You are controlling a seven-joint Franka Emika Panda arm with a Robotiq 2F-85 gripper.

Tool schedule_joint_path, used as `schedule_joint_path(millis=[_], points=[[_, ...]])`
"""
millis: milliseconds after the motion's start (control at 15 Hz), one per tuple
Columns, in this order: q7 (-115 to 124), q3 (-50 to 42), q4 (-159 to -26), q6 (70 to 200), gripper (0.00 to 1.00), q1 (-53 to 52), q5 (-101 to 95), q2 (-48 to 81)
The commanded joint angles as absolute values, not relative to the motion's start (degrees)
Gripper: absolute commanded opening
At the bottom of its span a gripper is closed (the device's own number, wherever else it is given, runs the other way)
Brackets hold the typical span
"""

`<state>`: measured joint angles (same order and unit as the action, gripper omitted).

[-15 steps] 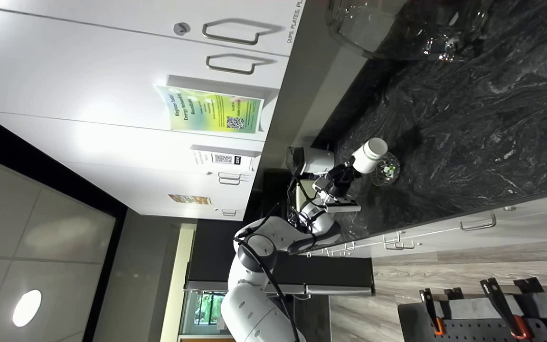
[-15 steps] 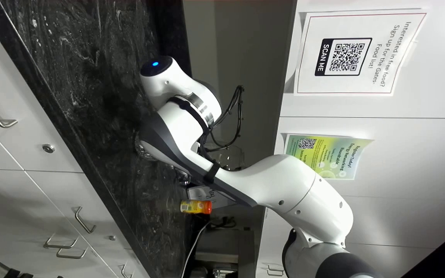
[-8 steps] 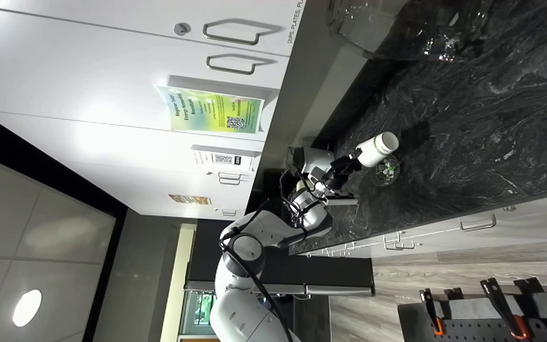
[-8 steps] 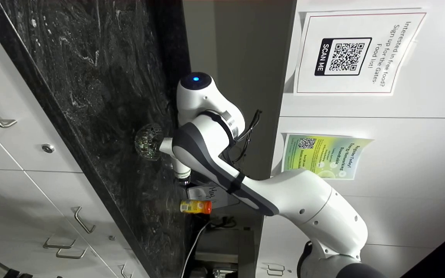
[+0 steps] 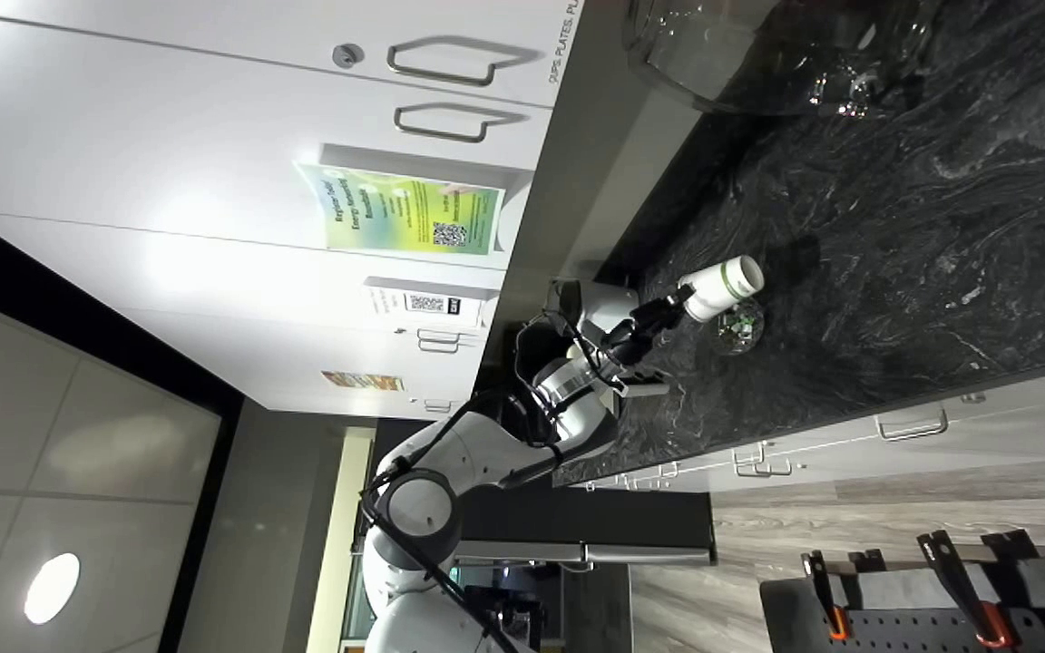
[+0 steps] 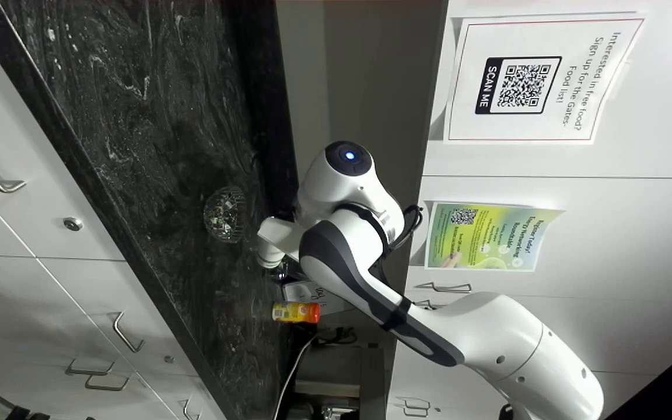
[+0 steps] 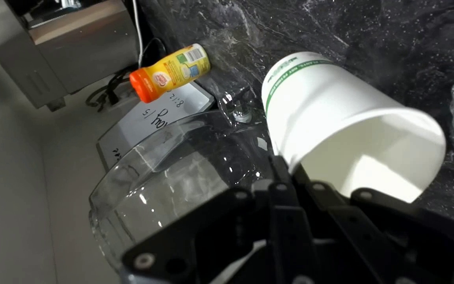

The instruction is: Pour the things in the cup into the bowl

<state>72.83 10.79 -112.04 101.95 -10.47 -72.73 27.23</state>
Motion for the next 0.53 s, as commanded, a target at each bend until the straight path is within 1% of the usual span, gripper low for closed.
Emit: schedule_joint_path(millis=[0, 467], points=[[76.57, 10.17, -120.16, 110.48, 0.01, -8.14, -70.97, 18.79], [77.56, 7.25, -127.97, 126.46, 0.01, -4.49, -66.60, 10.26]])
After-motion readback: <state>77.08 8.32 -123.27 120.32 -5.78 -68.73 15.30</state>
